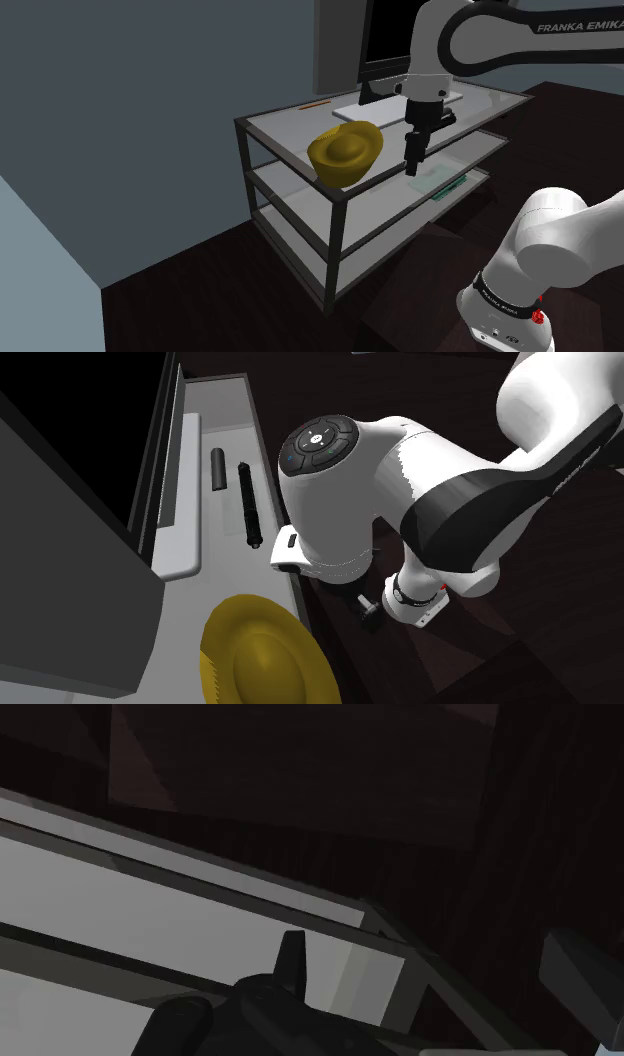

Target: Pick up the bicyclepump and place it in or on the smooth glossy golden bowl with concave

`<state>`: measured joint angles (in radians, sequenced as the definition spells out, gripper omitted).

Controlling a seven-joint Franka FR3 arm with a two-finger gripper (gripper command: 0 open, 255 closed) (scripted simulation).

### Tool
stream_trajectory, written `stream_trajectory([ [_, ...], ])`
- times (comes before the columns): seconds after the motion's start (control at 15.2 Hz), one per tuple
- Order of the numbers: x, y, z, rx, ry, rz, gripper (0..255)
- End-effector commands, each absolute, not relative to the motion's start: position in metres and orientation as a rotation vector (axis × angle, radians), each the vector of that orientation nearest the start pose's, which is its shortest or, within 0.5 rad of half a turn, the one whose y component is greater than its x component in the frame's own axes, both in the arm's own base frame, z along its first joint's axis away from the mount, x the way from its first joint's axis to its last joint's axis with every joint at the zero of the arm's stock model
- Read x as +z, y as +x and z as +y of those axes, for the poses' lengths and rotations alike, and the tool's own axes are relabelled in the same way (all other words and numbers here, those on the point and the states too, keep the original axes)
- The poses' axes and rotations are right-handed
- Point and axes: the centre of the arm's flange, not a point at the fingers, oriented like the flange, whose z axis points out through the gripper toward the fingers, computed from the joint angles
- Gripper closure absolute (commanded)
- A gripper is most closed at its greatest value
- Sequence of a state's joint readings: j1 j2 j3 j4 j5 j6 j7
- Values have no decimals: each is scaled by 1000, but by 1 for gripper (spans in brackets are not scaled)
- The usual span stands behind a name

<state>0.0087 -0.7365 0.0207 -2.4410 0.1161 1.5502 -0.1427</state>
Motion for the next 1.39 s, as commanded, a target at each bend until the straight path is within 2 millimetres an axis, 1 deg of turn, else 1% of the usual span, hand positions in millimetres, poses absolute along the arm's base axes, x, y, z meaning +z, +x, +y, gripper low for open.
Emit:
stream_trajectory([
  [0.0, 534, 311, 23, 224, -3013, -240, 0],
  [0.33, 535, 290, -37, 195, -2984, -537, 0],
  [0.66, 535, 281, -100, 164, -2927, -831, 0],
  [0.99, 535, 285, -163, 131, -2842, -1119, 0],
  [1.32, 534, 301, -225, 97, -2729, -1398, 0],
])
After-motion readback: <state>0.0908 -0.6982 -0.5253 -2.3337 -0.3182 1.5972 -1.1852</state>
